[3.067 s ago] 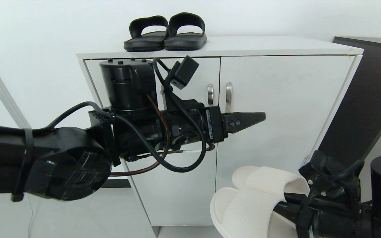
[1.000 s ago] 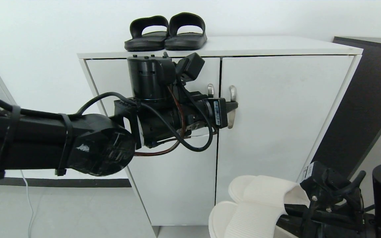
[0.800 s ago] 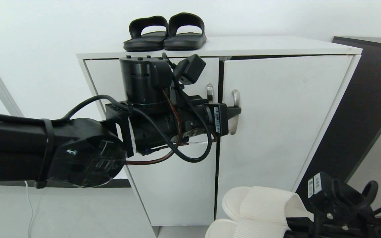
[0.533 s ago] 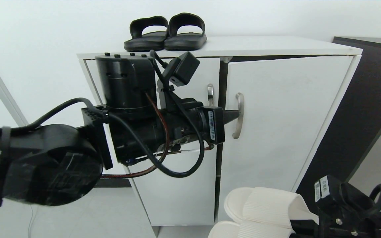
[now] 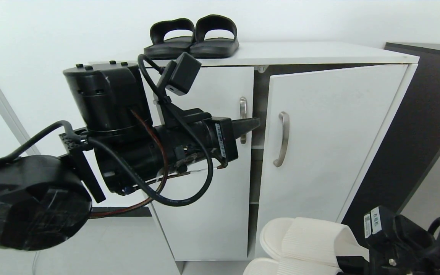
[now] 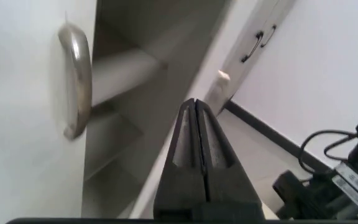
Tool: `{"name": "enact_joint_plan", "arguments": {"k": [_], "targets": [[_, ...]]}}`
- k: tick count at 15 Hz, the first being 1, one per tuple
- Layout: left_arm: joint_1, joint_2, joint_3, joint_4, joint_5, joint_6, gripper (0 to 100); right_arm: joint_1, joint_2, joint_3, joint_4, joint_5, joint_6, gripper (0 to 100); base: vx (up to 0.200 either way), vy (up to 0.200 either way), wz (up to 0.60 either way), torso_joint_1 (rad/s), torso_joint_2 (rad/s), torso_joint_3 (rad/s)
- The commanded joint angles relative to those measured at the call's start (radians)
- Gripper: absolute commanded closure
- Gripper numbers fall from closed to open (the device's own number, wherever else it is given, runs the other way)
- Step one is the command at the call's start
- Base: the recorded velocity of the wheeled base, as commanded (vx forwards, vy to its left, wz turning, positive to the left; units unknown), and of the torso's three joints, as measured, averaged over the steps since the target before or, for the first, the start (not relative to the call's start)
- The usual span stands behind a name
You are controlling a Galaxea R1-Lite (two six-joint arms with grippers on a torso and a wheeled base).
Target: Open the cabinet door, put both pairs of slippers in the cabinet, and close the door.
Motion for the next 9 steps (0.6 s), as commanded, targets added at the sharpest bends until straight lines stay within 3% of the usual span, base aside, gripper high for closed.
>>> {"name": "enact_joint_plan", "arguments": {"k": [1,6,9], "targets": [[0.025,0.055,-0.021,-0.031,-0.024,-0.001,100,0.001,-0.002,0.0,-0.001,-0.001,0.0,100,0.0,0.0,0.0,0.0,0.0,0.0],[0.045,0.208,-0.182,-0.05,-0.044,-0.015,100,0.019,0.0,0.021,0.004,0.002,-0.025,100,0.0,0.0,0.0,0.0,0.0,0.0],[0.044,0.245,-0.225,-0.051,-0.044,-0.053,100,0.044,0.004,0.032,0.005,0.002,-0.028,100,0.0,0.0,0.0,0.0,0.0,0.0]]}}
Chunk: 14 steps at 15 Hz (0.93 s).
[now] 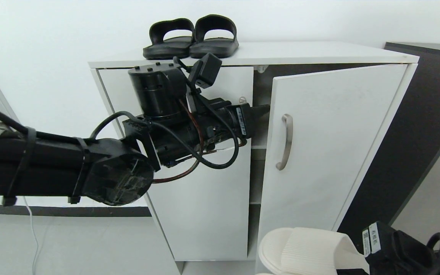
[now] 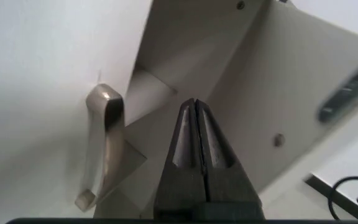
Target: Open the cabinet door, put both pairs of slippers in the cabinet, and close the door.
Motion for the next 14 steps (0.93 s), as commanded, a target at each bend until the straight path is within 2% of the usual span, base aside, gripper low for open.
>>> {"name": "enact_joint_plan", "arguments": {"k": [1,3,4,6,7,8,9,11,14], "targets": [[-0.002,0.036,-0.013,-0.003,0.002,-0.002,100,0.014,0.006,0.003,0.001,0.001,0.003,100,0.0,0.0,0.0,0.0,0.0,0.0],[-0.005,0.036,-0.007,-0.008,0.009,-0.002,100,0.02,0.001,0.003,0.001,-0.001,0.003,100,-0.2,0.0,0.0,0.005,0.0,0.0],[-0.025,0.029,0.011,-0.008,0.01,0.003,100,0.042,-0.003,0.007,0.001,-0.001,0.003,100,-0.2,0.0,0.0,0.007,0.0,-0.002],[-0.11,0.019,0.056,-0.031,0.05,0.024,100,0.108,-0.042,0.024,0.001,-0.004,0.0,100,-0.2,0.0,0.0,-0.002,0.0,0.007],[-0.137,0.019,0.068,-0.04,0.062,0.029,100,0.12,-0.057,0.03,0.001,-0.004,0.0,100,-0.2,0.0,0.0,0.007,0.0,0.002],[-0.19,0.02,0.082,-0.068,0.071,0.044,100,0.143,-0.091,0.043,0.004,-0.004,0.0,100,-0.2,0.0,0.0,0.002,0.01,0.002],[-0.21,0.023,0.079,-0.074,0.073,0.052,100,0.154,-0.098,0.044,0.002,-0.004,-0.001,100,-0.2,0.0,0.0,0.002,0.0,0.002],[-0.207,0.023,0.071,-0.077,0.071,0.055,100,0.154,-0.098,0.044,0.004,-0.004,-0.001,100,-0.1,0.0,0.0,0.001,0.0,0.004],[-0.155,0.022,0.079,-0.1,0.071,0.053,100,0.158,-0.094,0.043,0.002,-0.002,-0.001,100,0.0,0.0,0.0,0.0,0.0,0.0]]}}
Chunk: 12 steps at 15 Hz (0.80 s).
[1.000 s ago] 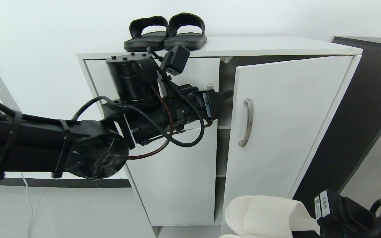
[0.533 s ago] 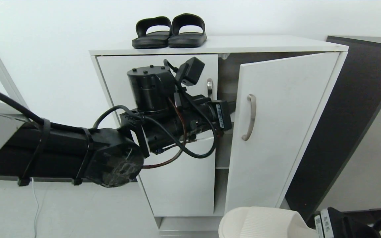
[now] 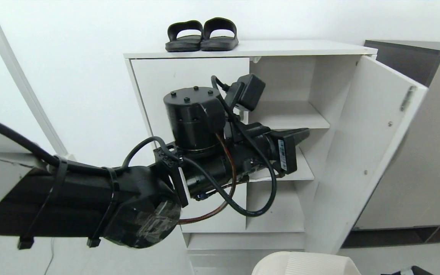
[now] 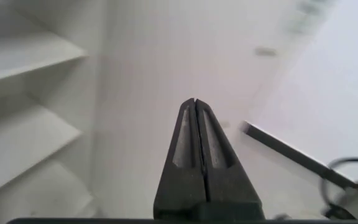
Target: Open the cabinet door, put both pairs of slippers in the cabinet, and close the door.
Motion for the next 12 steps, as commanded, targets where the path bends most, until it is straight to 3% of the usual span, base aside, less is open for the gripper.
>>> {"name": "enact_joint_plan", "arguments": {"k": [1,3,5,7,8,9,10,12], "targets": [[0.023,-0.002,0.005,-0.019,0.001,-0.001,100,0.002,0.003,-0.001,-0.001,0.001,0.001,100,0.0,0.0,0.0,0.0,0.0,0.0],[0.082,-0.028,0.034,-0.042,0.004,-0.001,100,-0.03,0.05,-0.03,-0.007,-0.007,0.011,100,0.0,0.0,0.0,0.0,0.0,0.0],[0.133,-0.086,0.082,-0.027,0.004,0.001,100,-0.122,0.095,-0.07,-0.004,-0.036,0.024,100,0.0,0.0,0.0,0.0,0.0,0.0],[0.26,-0.267,0.217,0.021,0.005,0.016,100,-0.237,0.208,-0.147,-0.008,-0.208,0.103,100,0.0,0.0,0.0,0.0,0.0,0.0],[0.32,-0.359,0.275,0.072,0.024,0.05,100,-0.265,0.259,-0.19,-0.014,-0.277,0.142,100,0.0,0.0,0.0,0.0,0.0,0.0],[0.374,-0.464,0.338,0.147,0.09,0.102,100,-0.283,0.31,-0.243,-0.014,-0.355,0.192,100,0.0,0.0,0.0,0.0,0.0,0.0],[0.429,-0.64,0.429,0.27,0.212,0.131,100,-0.294,0.392,-0.334,-0.016,-0.528,0.272,100,0.0,0.0,0.0,0.0,0.0,0.0],[0.5,-0.913,0.519,0.451,0.32,0.129,100,-0.298,0.486,-0.435,-0.027,-0.755,0.338,100,0.0,0.0,0.0,0.0,0.0,0.0]]}}
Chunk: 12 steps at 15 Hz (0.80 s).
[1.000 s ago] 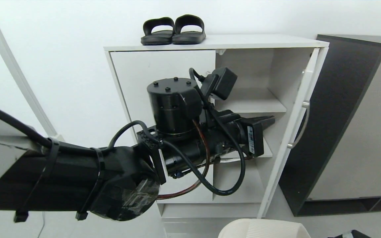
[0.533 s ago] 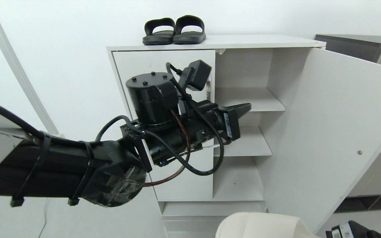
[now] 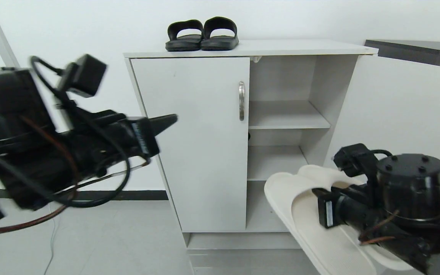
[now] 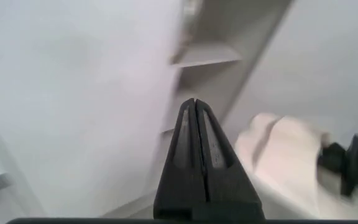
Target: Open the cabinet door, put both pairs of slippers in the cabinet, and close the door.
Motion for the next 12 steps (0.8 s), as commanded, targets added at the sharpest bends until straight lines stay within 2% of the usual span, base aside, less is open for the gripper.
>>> {"name": "enact_joint_plan", "arguments": {"k": [1,3,4,5,6,7,8,9,10,12], "targets": [[0.182,-0.553,0.189,0.333,0.202,0.033,100,-0.032,0.169,-0.124,-0.027,-0.136,0.046,100,0.0,0.0,0.0,0.0,0.0,0.0],[0.23,-0.815,0.224,0.56,0.32,0.035,100,-0.052,0.178,-0.133,-0.083,-0.184,0.035,100,0.0,0.0,0.0,0.0,0.0,0.0],[0.316,-0.924,0.273,0.641,0.33,0.035,100,-0.052,0.173,-0.13,-0.094,-0.184,0.024,100,0.0,0.0,0.0,0.0,0.0,0.0],[0.382,-1.028,0.345,0.666,0.333,0.036,100,-0.052,0.17,-0.128,-0.096,-0.184,0.019,100,0.0,0.0,0.0,0.0,0.0,0.0],[0.42,-1.111,0.422,0.667,0.334,0.05,100,-0.05,0.17,-0.128,-0.096,-0.185,0.018,100,0.0,0.0,0.0,0.0,0.0,0.0],[0.469,-1.196,0.5,0.667,0.333,0.076,100,-0.049,0.17,-0.127,-0.096,-0.187,0.019,100,0.0,0.0,0.0,0.0,0.0,0.0],[0.487,-1.282,0.575,0.667,0.323,0.102,100,-0.047,0.166,-0.122,-0.096,-0.188,0.019,100,0.0,0.0,0.0,0.0,0.0,0.0],[0.481,-1.32,0.626,0.66,0.305,0.122,100,-0.044,0.156,-0.116,-0.096,-0.188,0.019,100,0.0,0.0,0.0,0.0,0.0,0.0],[0.464,-1.346,0.678,0.628,0.267,0.127,100,-0.044,0.15,-0.113,-0.096,-0.188,0.019,100,0.0,0.0,0.0,0.0,0.0,0.0],[0.46,-1.361,0.769,0.565,0.127,0.145,100,-0.038,0.141,-0.104,-0.096,-0.185,0.019,100,0.0,0.0,0.0,0.0,0.0,0.0]]}}
